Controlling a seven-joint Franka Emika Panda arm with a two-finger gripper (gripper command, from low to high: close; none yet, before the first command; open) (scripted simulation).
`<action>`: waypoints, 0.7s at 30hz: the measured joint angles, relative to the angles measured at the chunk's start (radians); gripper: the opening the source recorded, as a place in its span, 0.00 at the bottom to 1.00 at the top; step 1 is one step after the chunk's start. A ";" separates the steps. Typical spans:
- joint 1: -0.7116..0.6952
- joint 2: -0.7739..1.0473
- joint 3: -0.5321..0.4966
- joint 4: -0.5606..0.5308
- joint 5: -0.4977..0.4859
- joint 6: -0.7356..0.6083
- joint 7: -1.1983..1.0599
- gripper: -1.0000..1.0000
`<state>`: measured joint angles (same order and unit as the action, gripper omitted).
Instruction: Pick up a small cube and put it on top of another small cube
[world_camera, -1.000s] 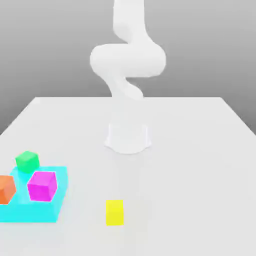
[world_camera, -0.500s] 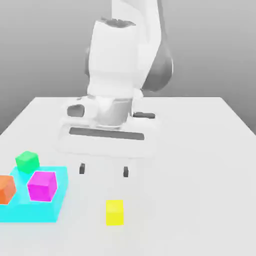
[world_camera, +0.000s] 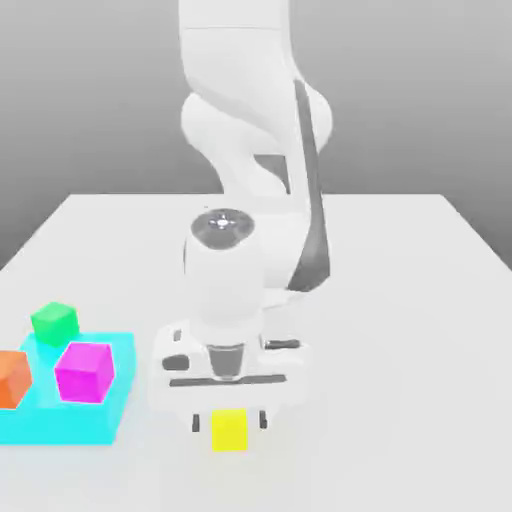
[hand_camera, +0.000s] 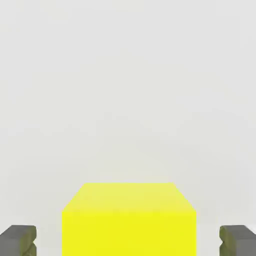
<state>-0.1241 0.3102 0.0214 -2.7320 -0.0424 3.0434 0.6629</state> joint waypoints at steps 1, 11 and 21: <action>0.000 0.000 0.000 0.000 -0.001 0.000 0.001 0.00; -0.027 -0.180 0.034 -0.034 0.028 -0.145 -0.020 0.00; -0.200 -0.299 -0.091 0.079 -0.124 -0.345 0.326 0.00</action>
<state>-0.3246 0.0111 -0.0694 -2.6530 -0.1661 2.6982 0.9890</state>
